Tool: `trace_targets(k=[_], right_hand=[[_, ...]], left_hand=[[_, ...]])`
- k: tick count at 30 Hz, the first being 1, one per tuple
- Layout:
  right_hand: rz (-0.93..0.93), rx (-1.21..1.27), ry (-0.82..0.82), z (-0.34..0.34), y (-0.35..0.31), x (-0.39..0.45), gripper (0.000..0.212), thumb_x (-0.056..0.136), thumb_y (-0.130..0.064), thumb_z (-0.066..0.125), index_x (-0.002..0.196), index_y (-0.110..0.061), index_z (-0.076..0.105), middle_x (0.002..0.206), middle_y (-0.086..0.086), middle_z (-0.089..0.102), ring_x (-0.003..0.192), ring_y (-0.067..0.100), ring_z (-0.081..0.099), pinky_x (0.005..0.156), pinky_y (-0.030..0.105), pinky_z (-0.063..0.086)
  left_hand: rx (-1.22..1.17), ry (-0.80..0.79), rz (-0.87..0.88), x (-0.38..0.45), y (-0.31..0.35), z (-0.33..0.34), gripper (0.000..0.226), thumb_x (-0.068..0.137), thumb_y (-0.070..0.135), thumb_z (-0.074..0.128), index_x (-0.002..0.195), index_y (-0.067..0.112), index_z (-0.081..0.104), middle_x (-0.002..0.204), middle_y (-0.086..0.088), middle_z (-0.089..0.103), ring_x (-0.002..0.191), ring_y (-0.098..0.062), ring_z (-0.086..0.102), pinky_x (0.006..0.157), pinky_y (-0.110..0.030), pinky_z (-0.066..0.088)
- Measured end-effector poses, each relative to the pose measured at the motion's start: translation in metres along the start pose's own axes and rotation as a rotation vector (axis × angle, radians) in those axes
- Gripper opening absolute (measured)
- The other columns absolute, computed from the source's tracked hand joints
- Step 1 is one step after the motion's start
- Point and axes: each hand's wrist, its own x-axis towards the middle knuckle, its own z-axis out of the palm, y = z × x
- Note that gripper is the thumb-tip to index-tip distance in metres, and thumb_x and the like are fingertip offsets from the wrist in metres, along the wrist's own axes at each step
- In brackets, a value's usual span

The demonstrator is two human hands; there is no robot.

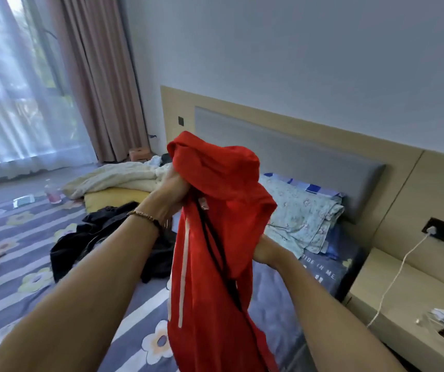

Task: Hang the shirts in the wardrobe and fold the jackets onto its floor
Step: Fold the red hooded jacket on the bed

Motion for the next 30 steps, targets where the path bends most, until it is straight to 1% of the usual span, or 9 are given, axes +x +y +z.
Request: trace_targets(k=[2,5,8,11,14,19,22,25,30], right_hand=[[-0.081,-0.034,0.073,0.003,0.017,-0.007,0.023,0.092,-0.004,0.050,0.071,-0.004,0.060,0.071,0.006,0.060,0.067,0.012,0.049,0.068,0.041,0.045],[-0.146,-0.076,0.205,-0.007,0.024,-0.037,0.026,0.099,-0.017,0.050,0.090,-0.006,0.072,0.086,0.003,0.071,0.077,0.016,0.061,0.074,0.036,0.046],[-0.123,-0.033,0.121,-0.026,0.014,-0.066,0.028,0.101,-0.025,0.052,0.100,-0.010,0.075,0.095,0.002,0.074,0.089,0.015,0.066,0.077,0.030,0.045],[-0.079,0.097,-0.007,-0.045,0.013,-0.082,0.026,0.097,-0.029,0.060,0.077,-0.019,0.073,0.063,-0.016,0.066,0.060,-0.008,0.058,0.062,0.020,0.043],[-0.018,0.088,-0.020,-0.053,0.019,-0.072,0.047,0.090,-0.042,0.068,0.056,-0.015,0.051,0.048,-0.007,0.043,0.044,0.004,0.039,0.054,0.024,0.034],[-0.029,0.037,-0.037,-0.007,0.049,-0.029,0.068,0.065,-0.087,0.051,0.061,-0.021,0.036,0.061,-0.004,0.035,0.054,0.007,0.033,0.056,0.032,0.026],[0.032,-0.177,-0.229,0.038,0.082,0.007,0.069,0.054,-0.082,0.063,0.080,-0.018,0.063,0.076,-0.013,0.064,0.070,0.003,0.058,0.067,0.028,0.045],[0.162,-0.265,-0.325,0.083,0.124,0.060,0.027,0.061,-0.047,0.078,0.072,-0.026,0.066,0.069,-0.013,0.068,0.068,0.001,0.063,0.067,0.028,0.051],[0.365,-0.399,-0.122,0.124,0.181,0.159,0.015,0.067,-0.034,0.063,0.064,-0.019,0.060,0.075,0.007,0.068,0.085,0.033,0.066,0.063,0.032,0.044]], left_hand=[[0.360,0.205,0.160,-0.020,-0.002,-0.020,0.018,0.087,0.021,0.047,0.081,0.011,0.061,0.077,-0.001,0.068,0.072,-0.016,0.061,0.065,-0.032,0.049],[0.733,0.235,0.165,-0.064,-0.023,-0.038,0.048,0.070,0.018,0.038,0.110,0.012,0.065,0.111,-0.015,0.069,0.105,-0.035,0.061,0.089,-0.042,0.049],[0.720,0.252,-0.015,-0.089,-0.040,-0.037,0.058,0.066,0.020,0.035,0.117,0.016,0.063,0.119,-0.019,0.065,0.112,-0.041,0.057,0.098,-0.045,0.046],[0.687,0.283,-0.110,-0.098,-0.041,-0.034,0.055,0.067,0.020,0.035,0.112,0.012,0.065,0.115,-0.020,0.065,0.110,-0.041,0.056,0.097,-0.046,0.046],[0.650,0.325,-0.099,-0.096,-0.042,-0.033,0.054,0.063,0.020,0.035,0.106,0.012,0.066,0.108,-0.019,0.066,0.105,-0.040,0.058,0.094,-0.045,0.048],[0.585,0.411,-0.195,-0.049,-0.099,-0.035,0.037,0.084,0.006,0.042,0.110,0.021,0.065,0.105,-0.013,0.065,0.100,-0.036,0.058,0.078,-0.035,0.039],[0.589,0.402,-0.260,-0.006,-0.155,-0.037,0.037,0.084,0.010,0.042,0.110,0.025,0.063,0.110,-0.014,0.067,0.102,-0.038,0.059,0.082,-0.038,0.044],[0.614,0.332,-0.342,0.053,-0.221,-0.040,0.030,0.085,0.011,0.043,0.105,0.022,0.063,0.106,-0.016,0.066,0.102,-0.040,0.059,0.079,-0.038,0.044],[0.523,0.355,-0.344,0.149,-0.307,-0.032,0.031,0.085,0.006,0.044,0.105,0.020,0.063,0.098,-0.014,0.066,0.093,-0.036,0.059,0.076,-0.036,0.043]])
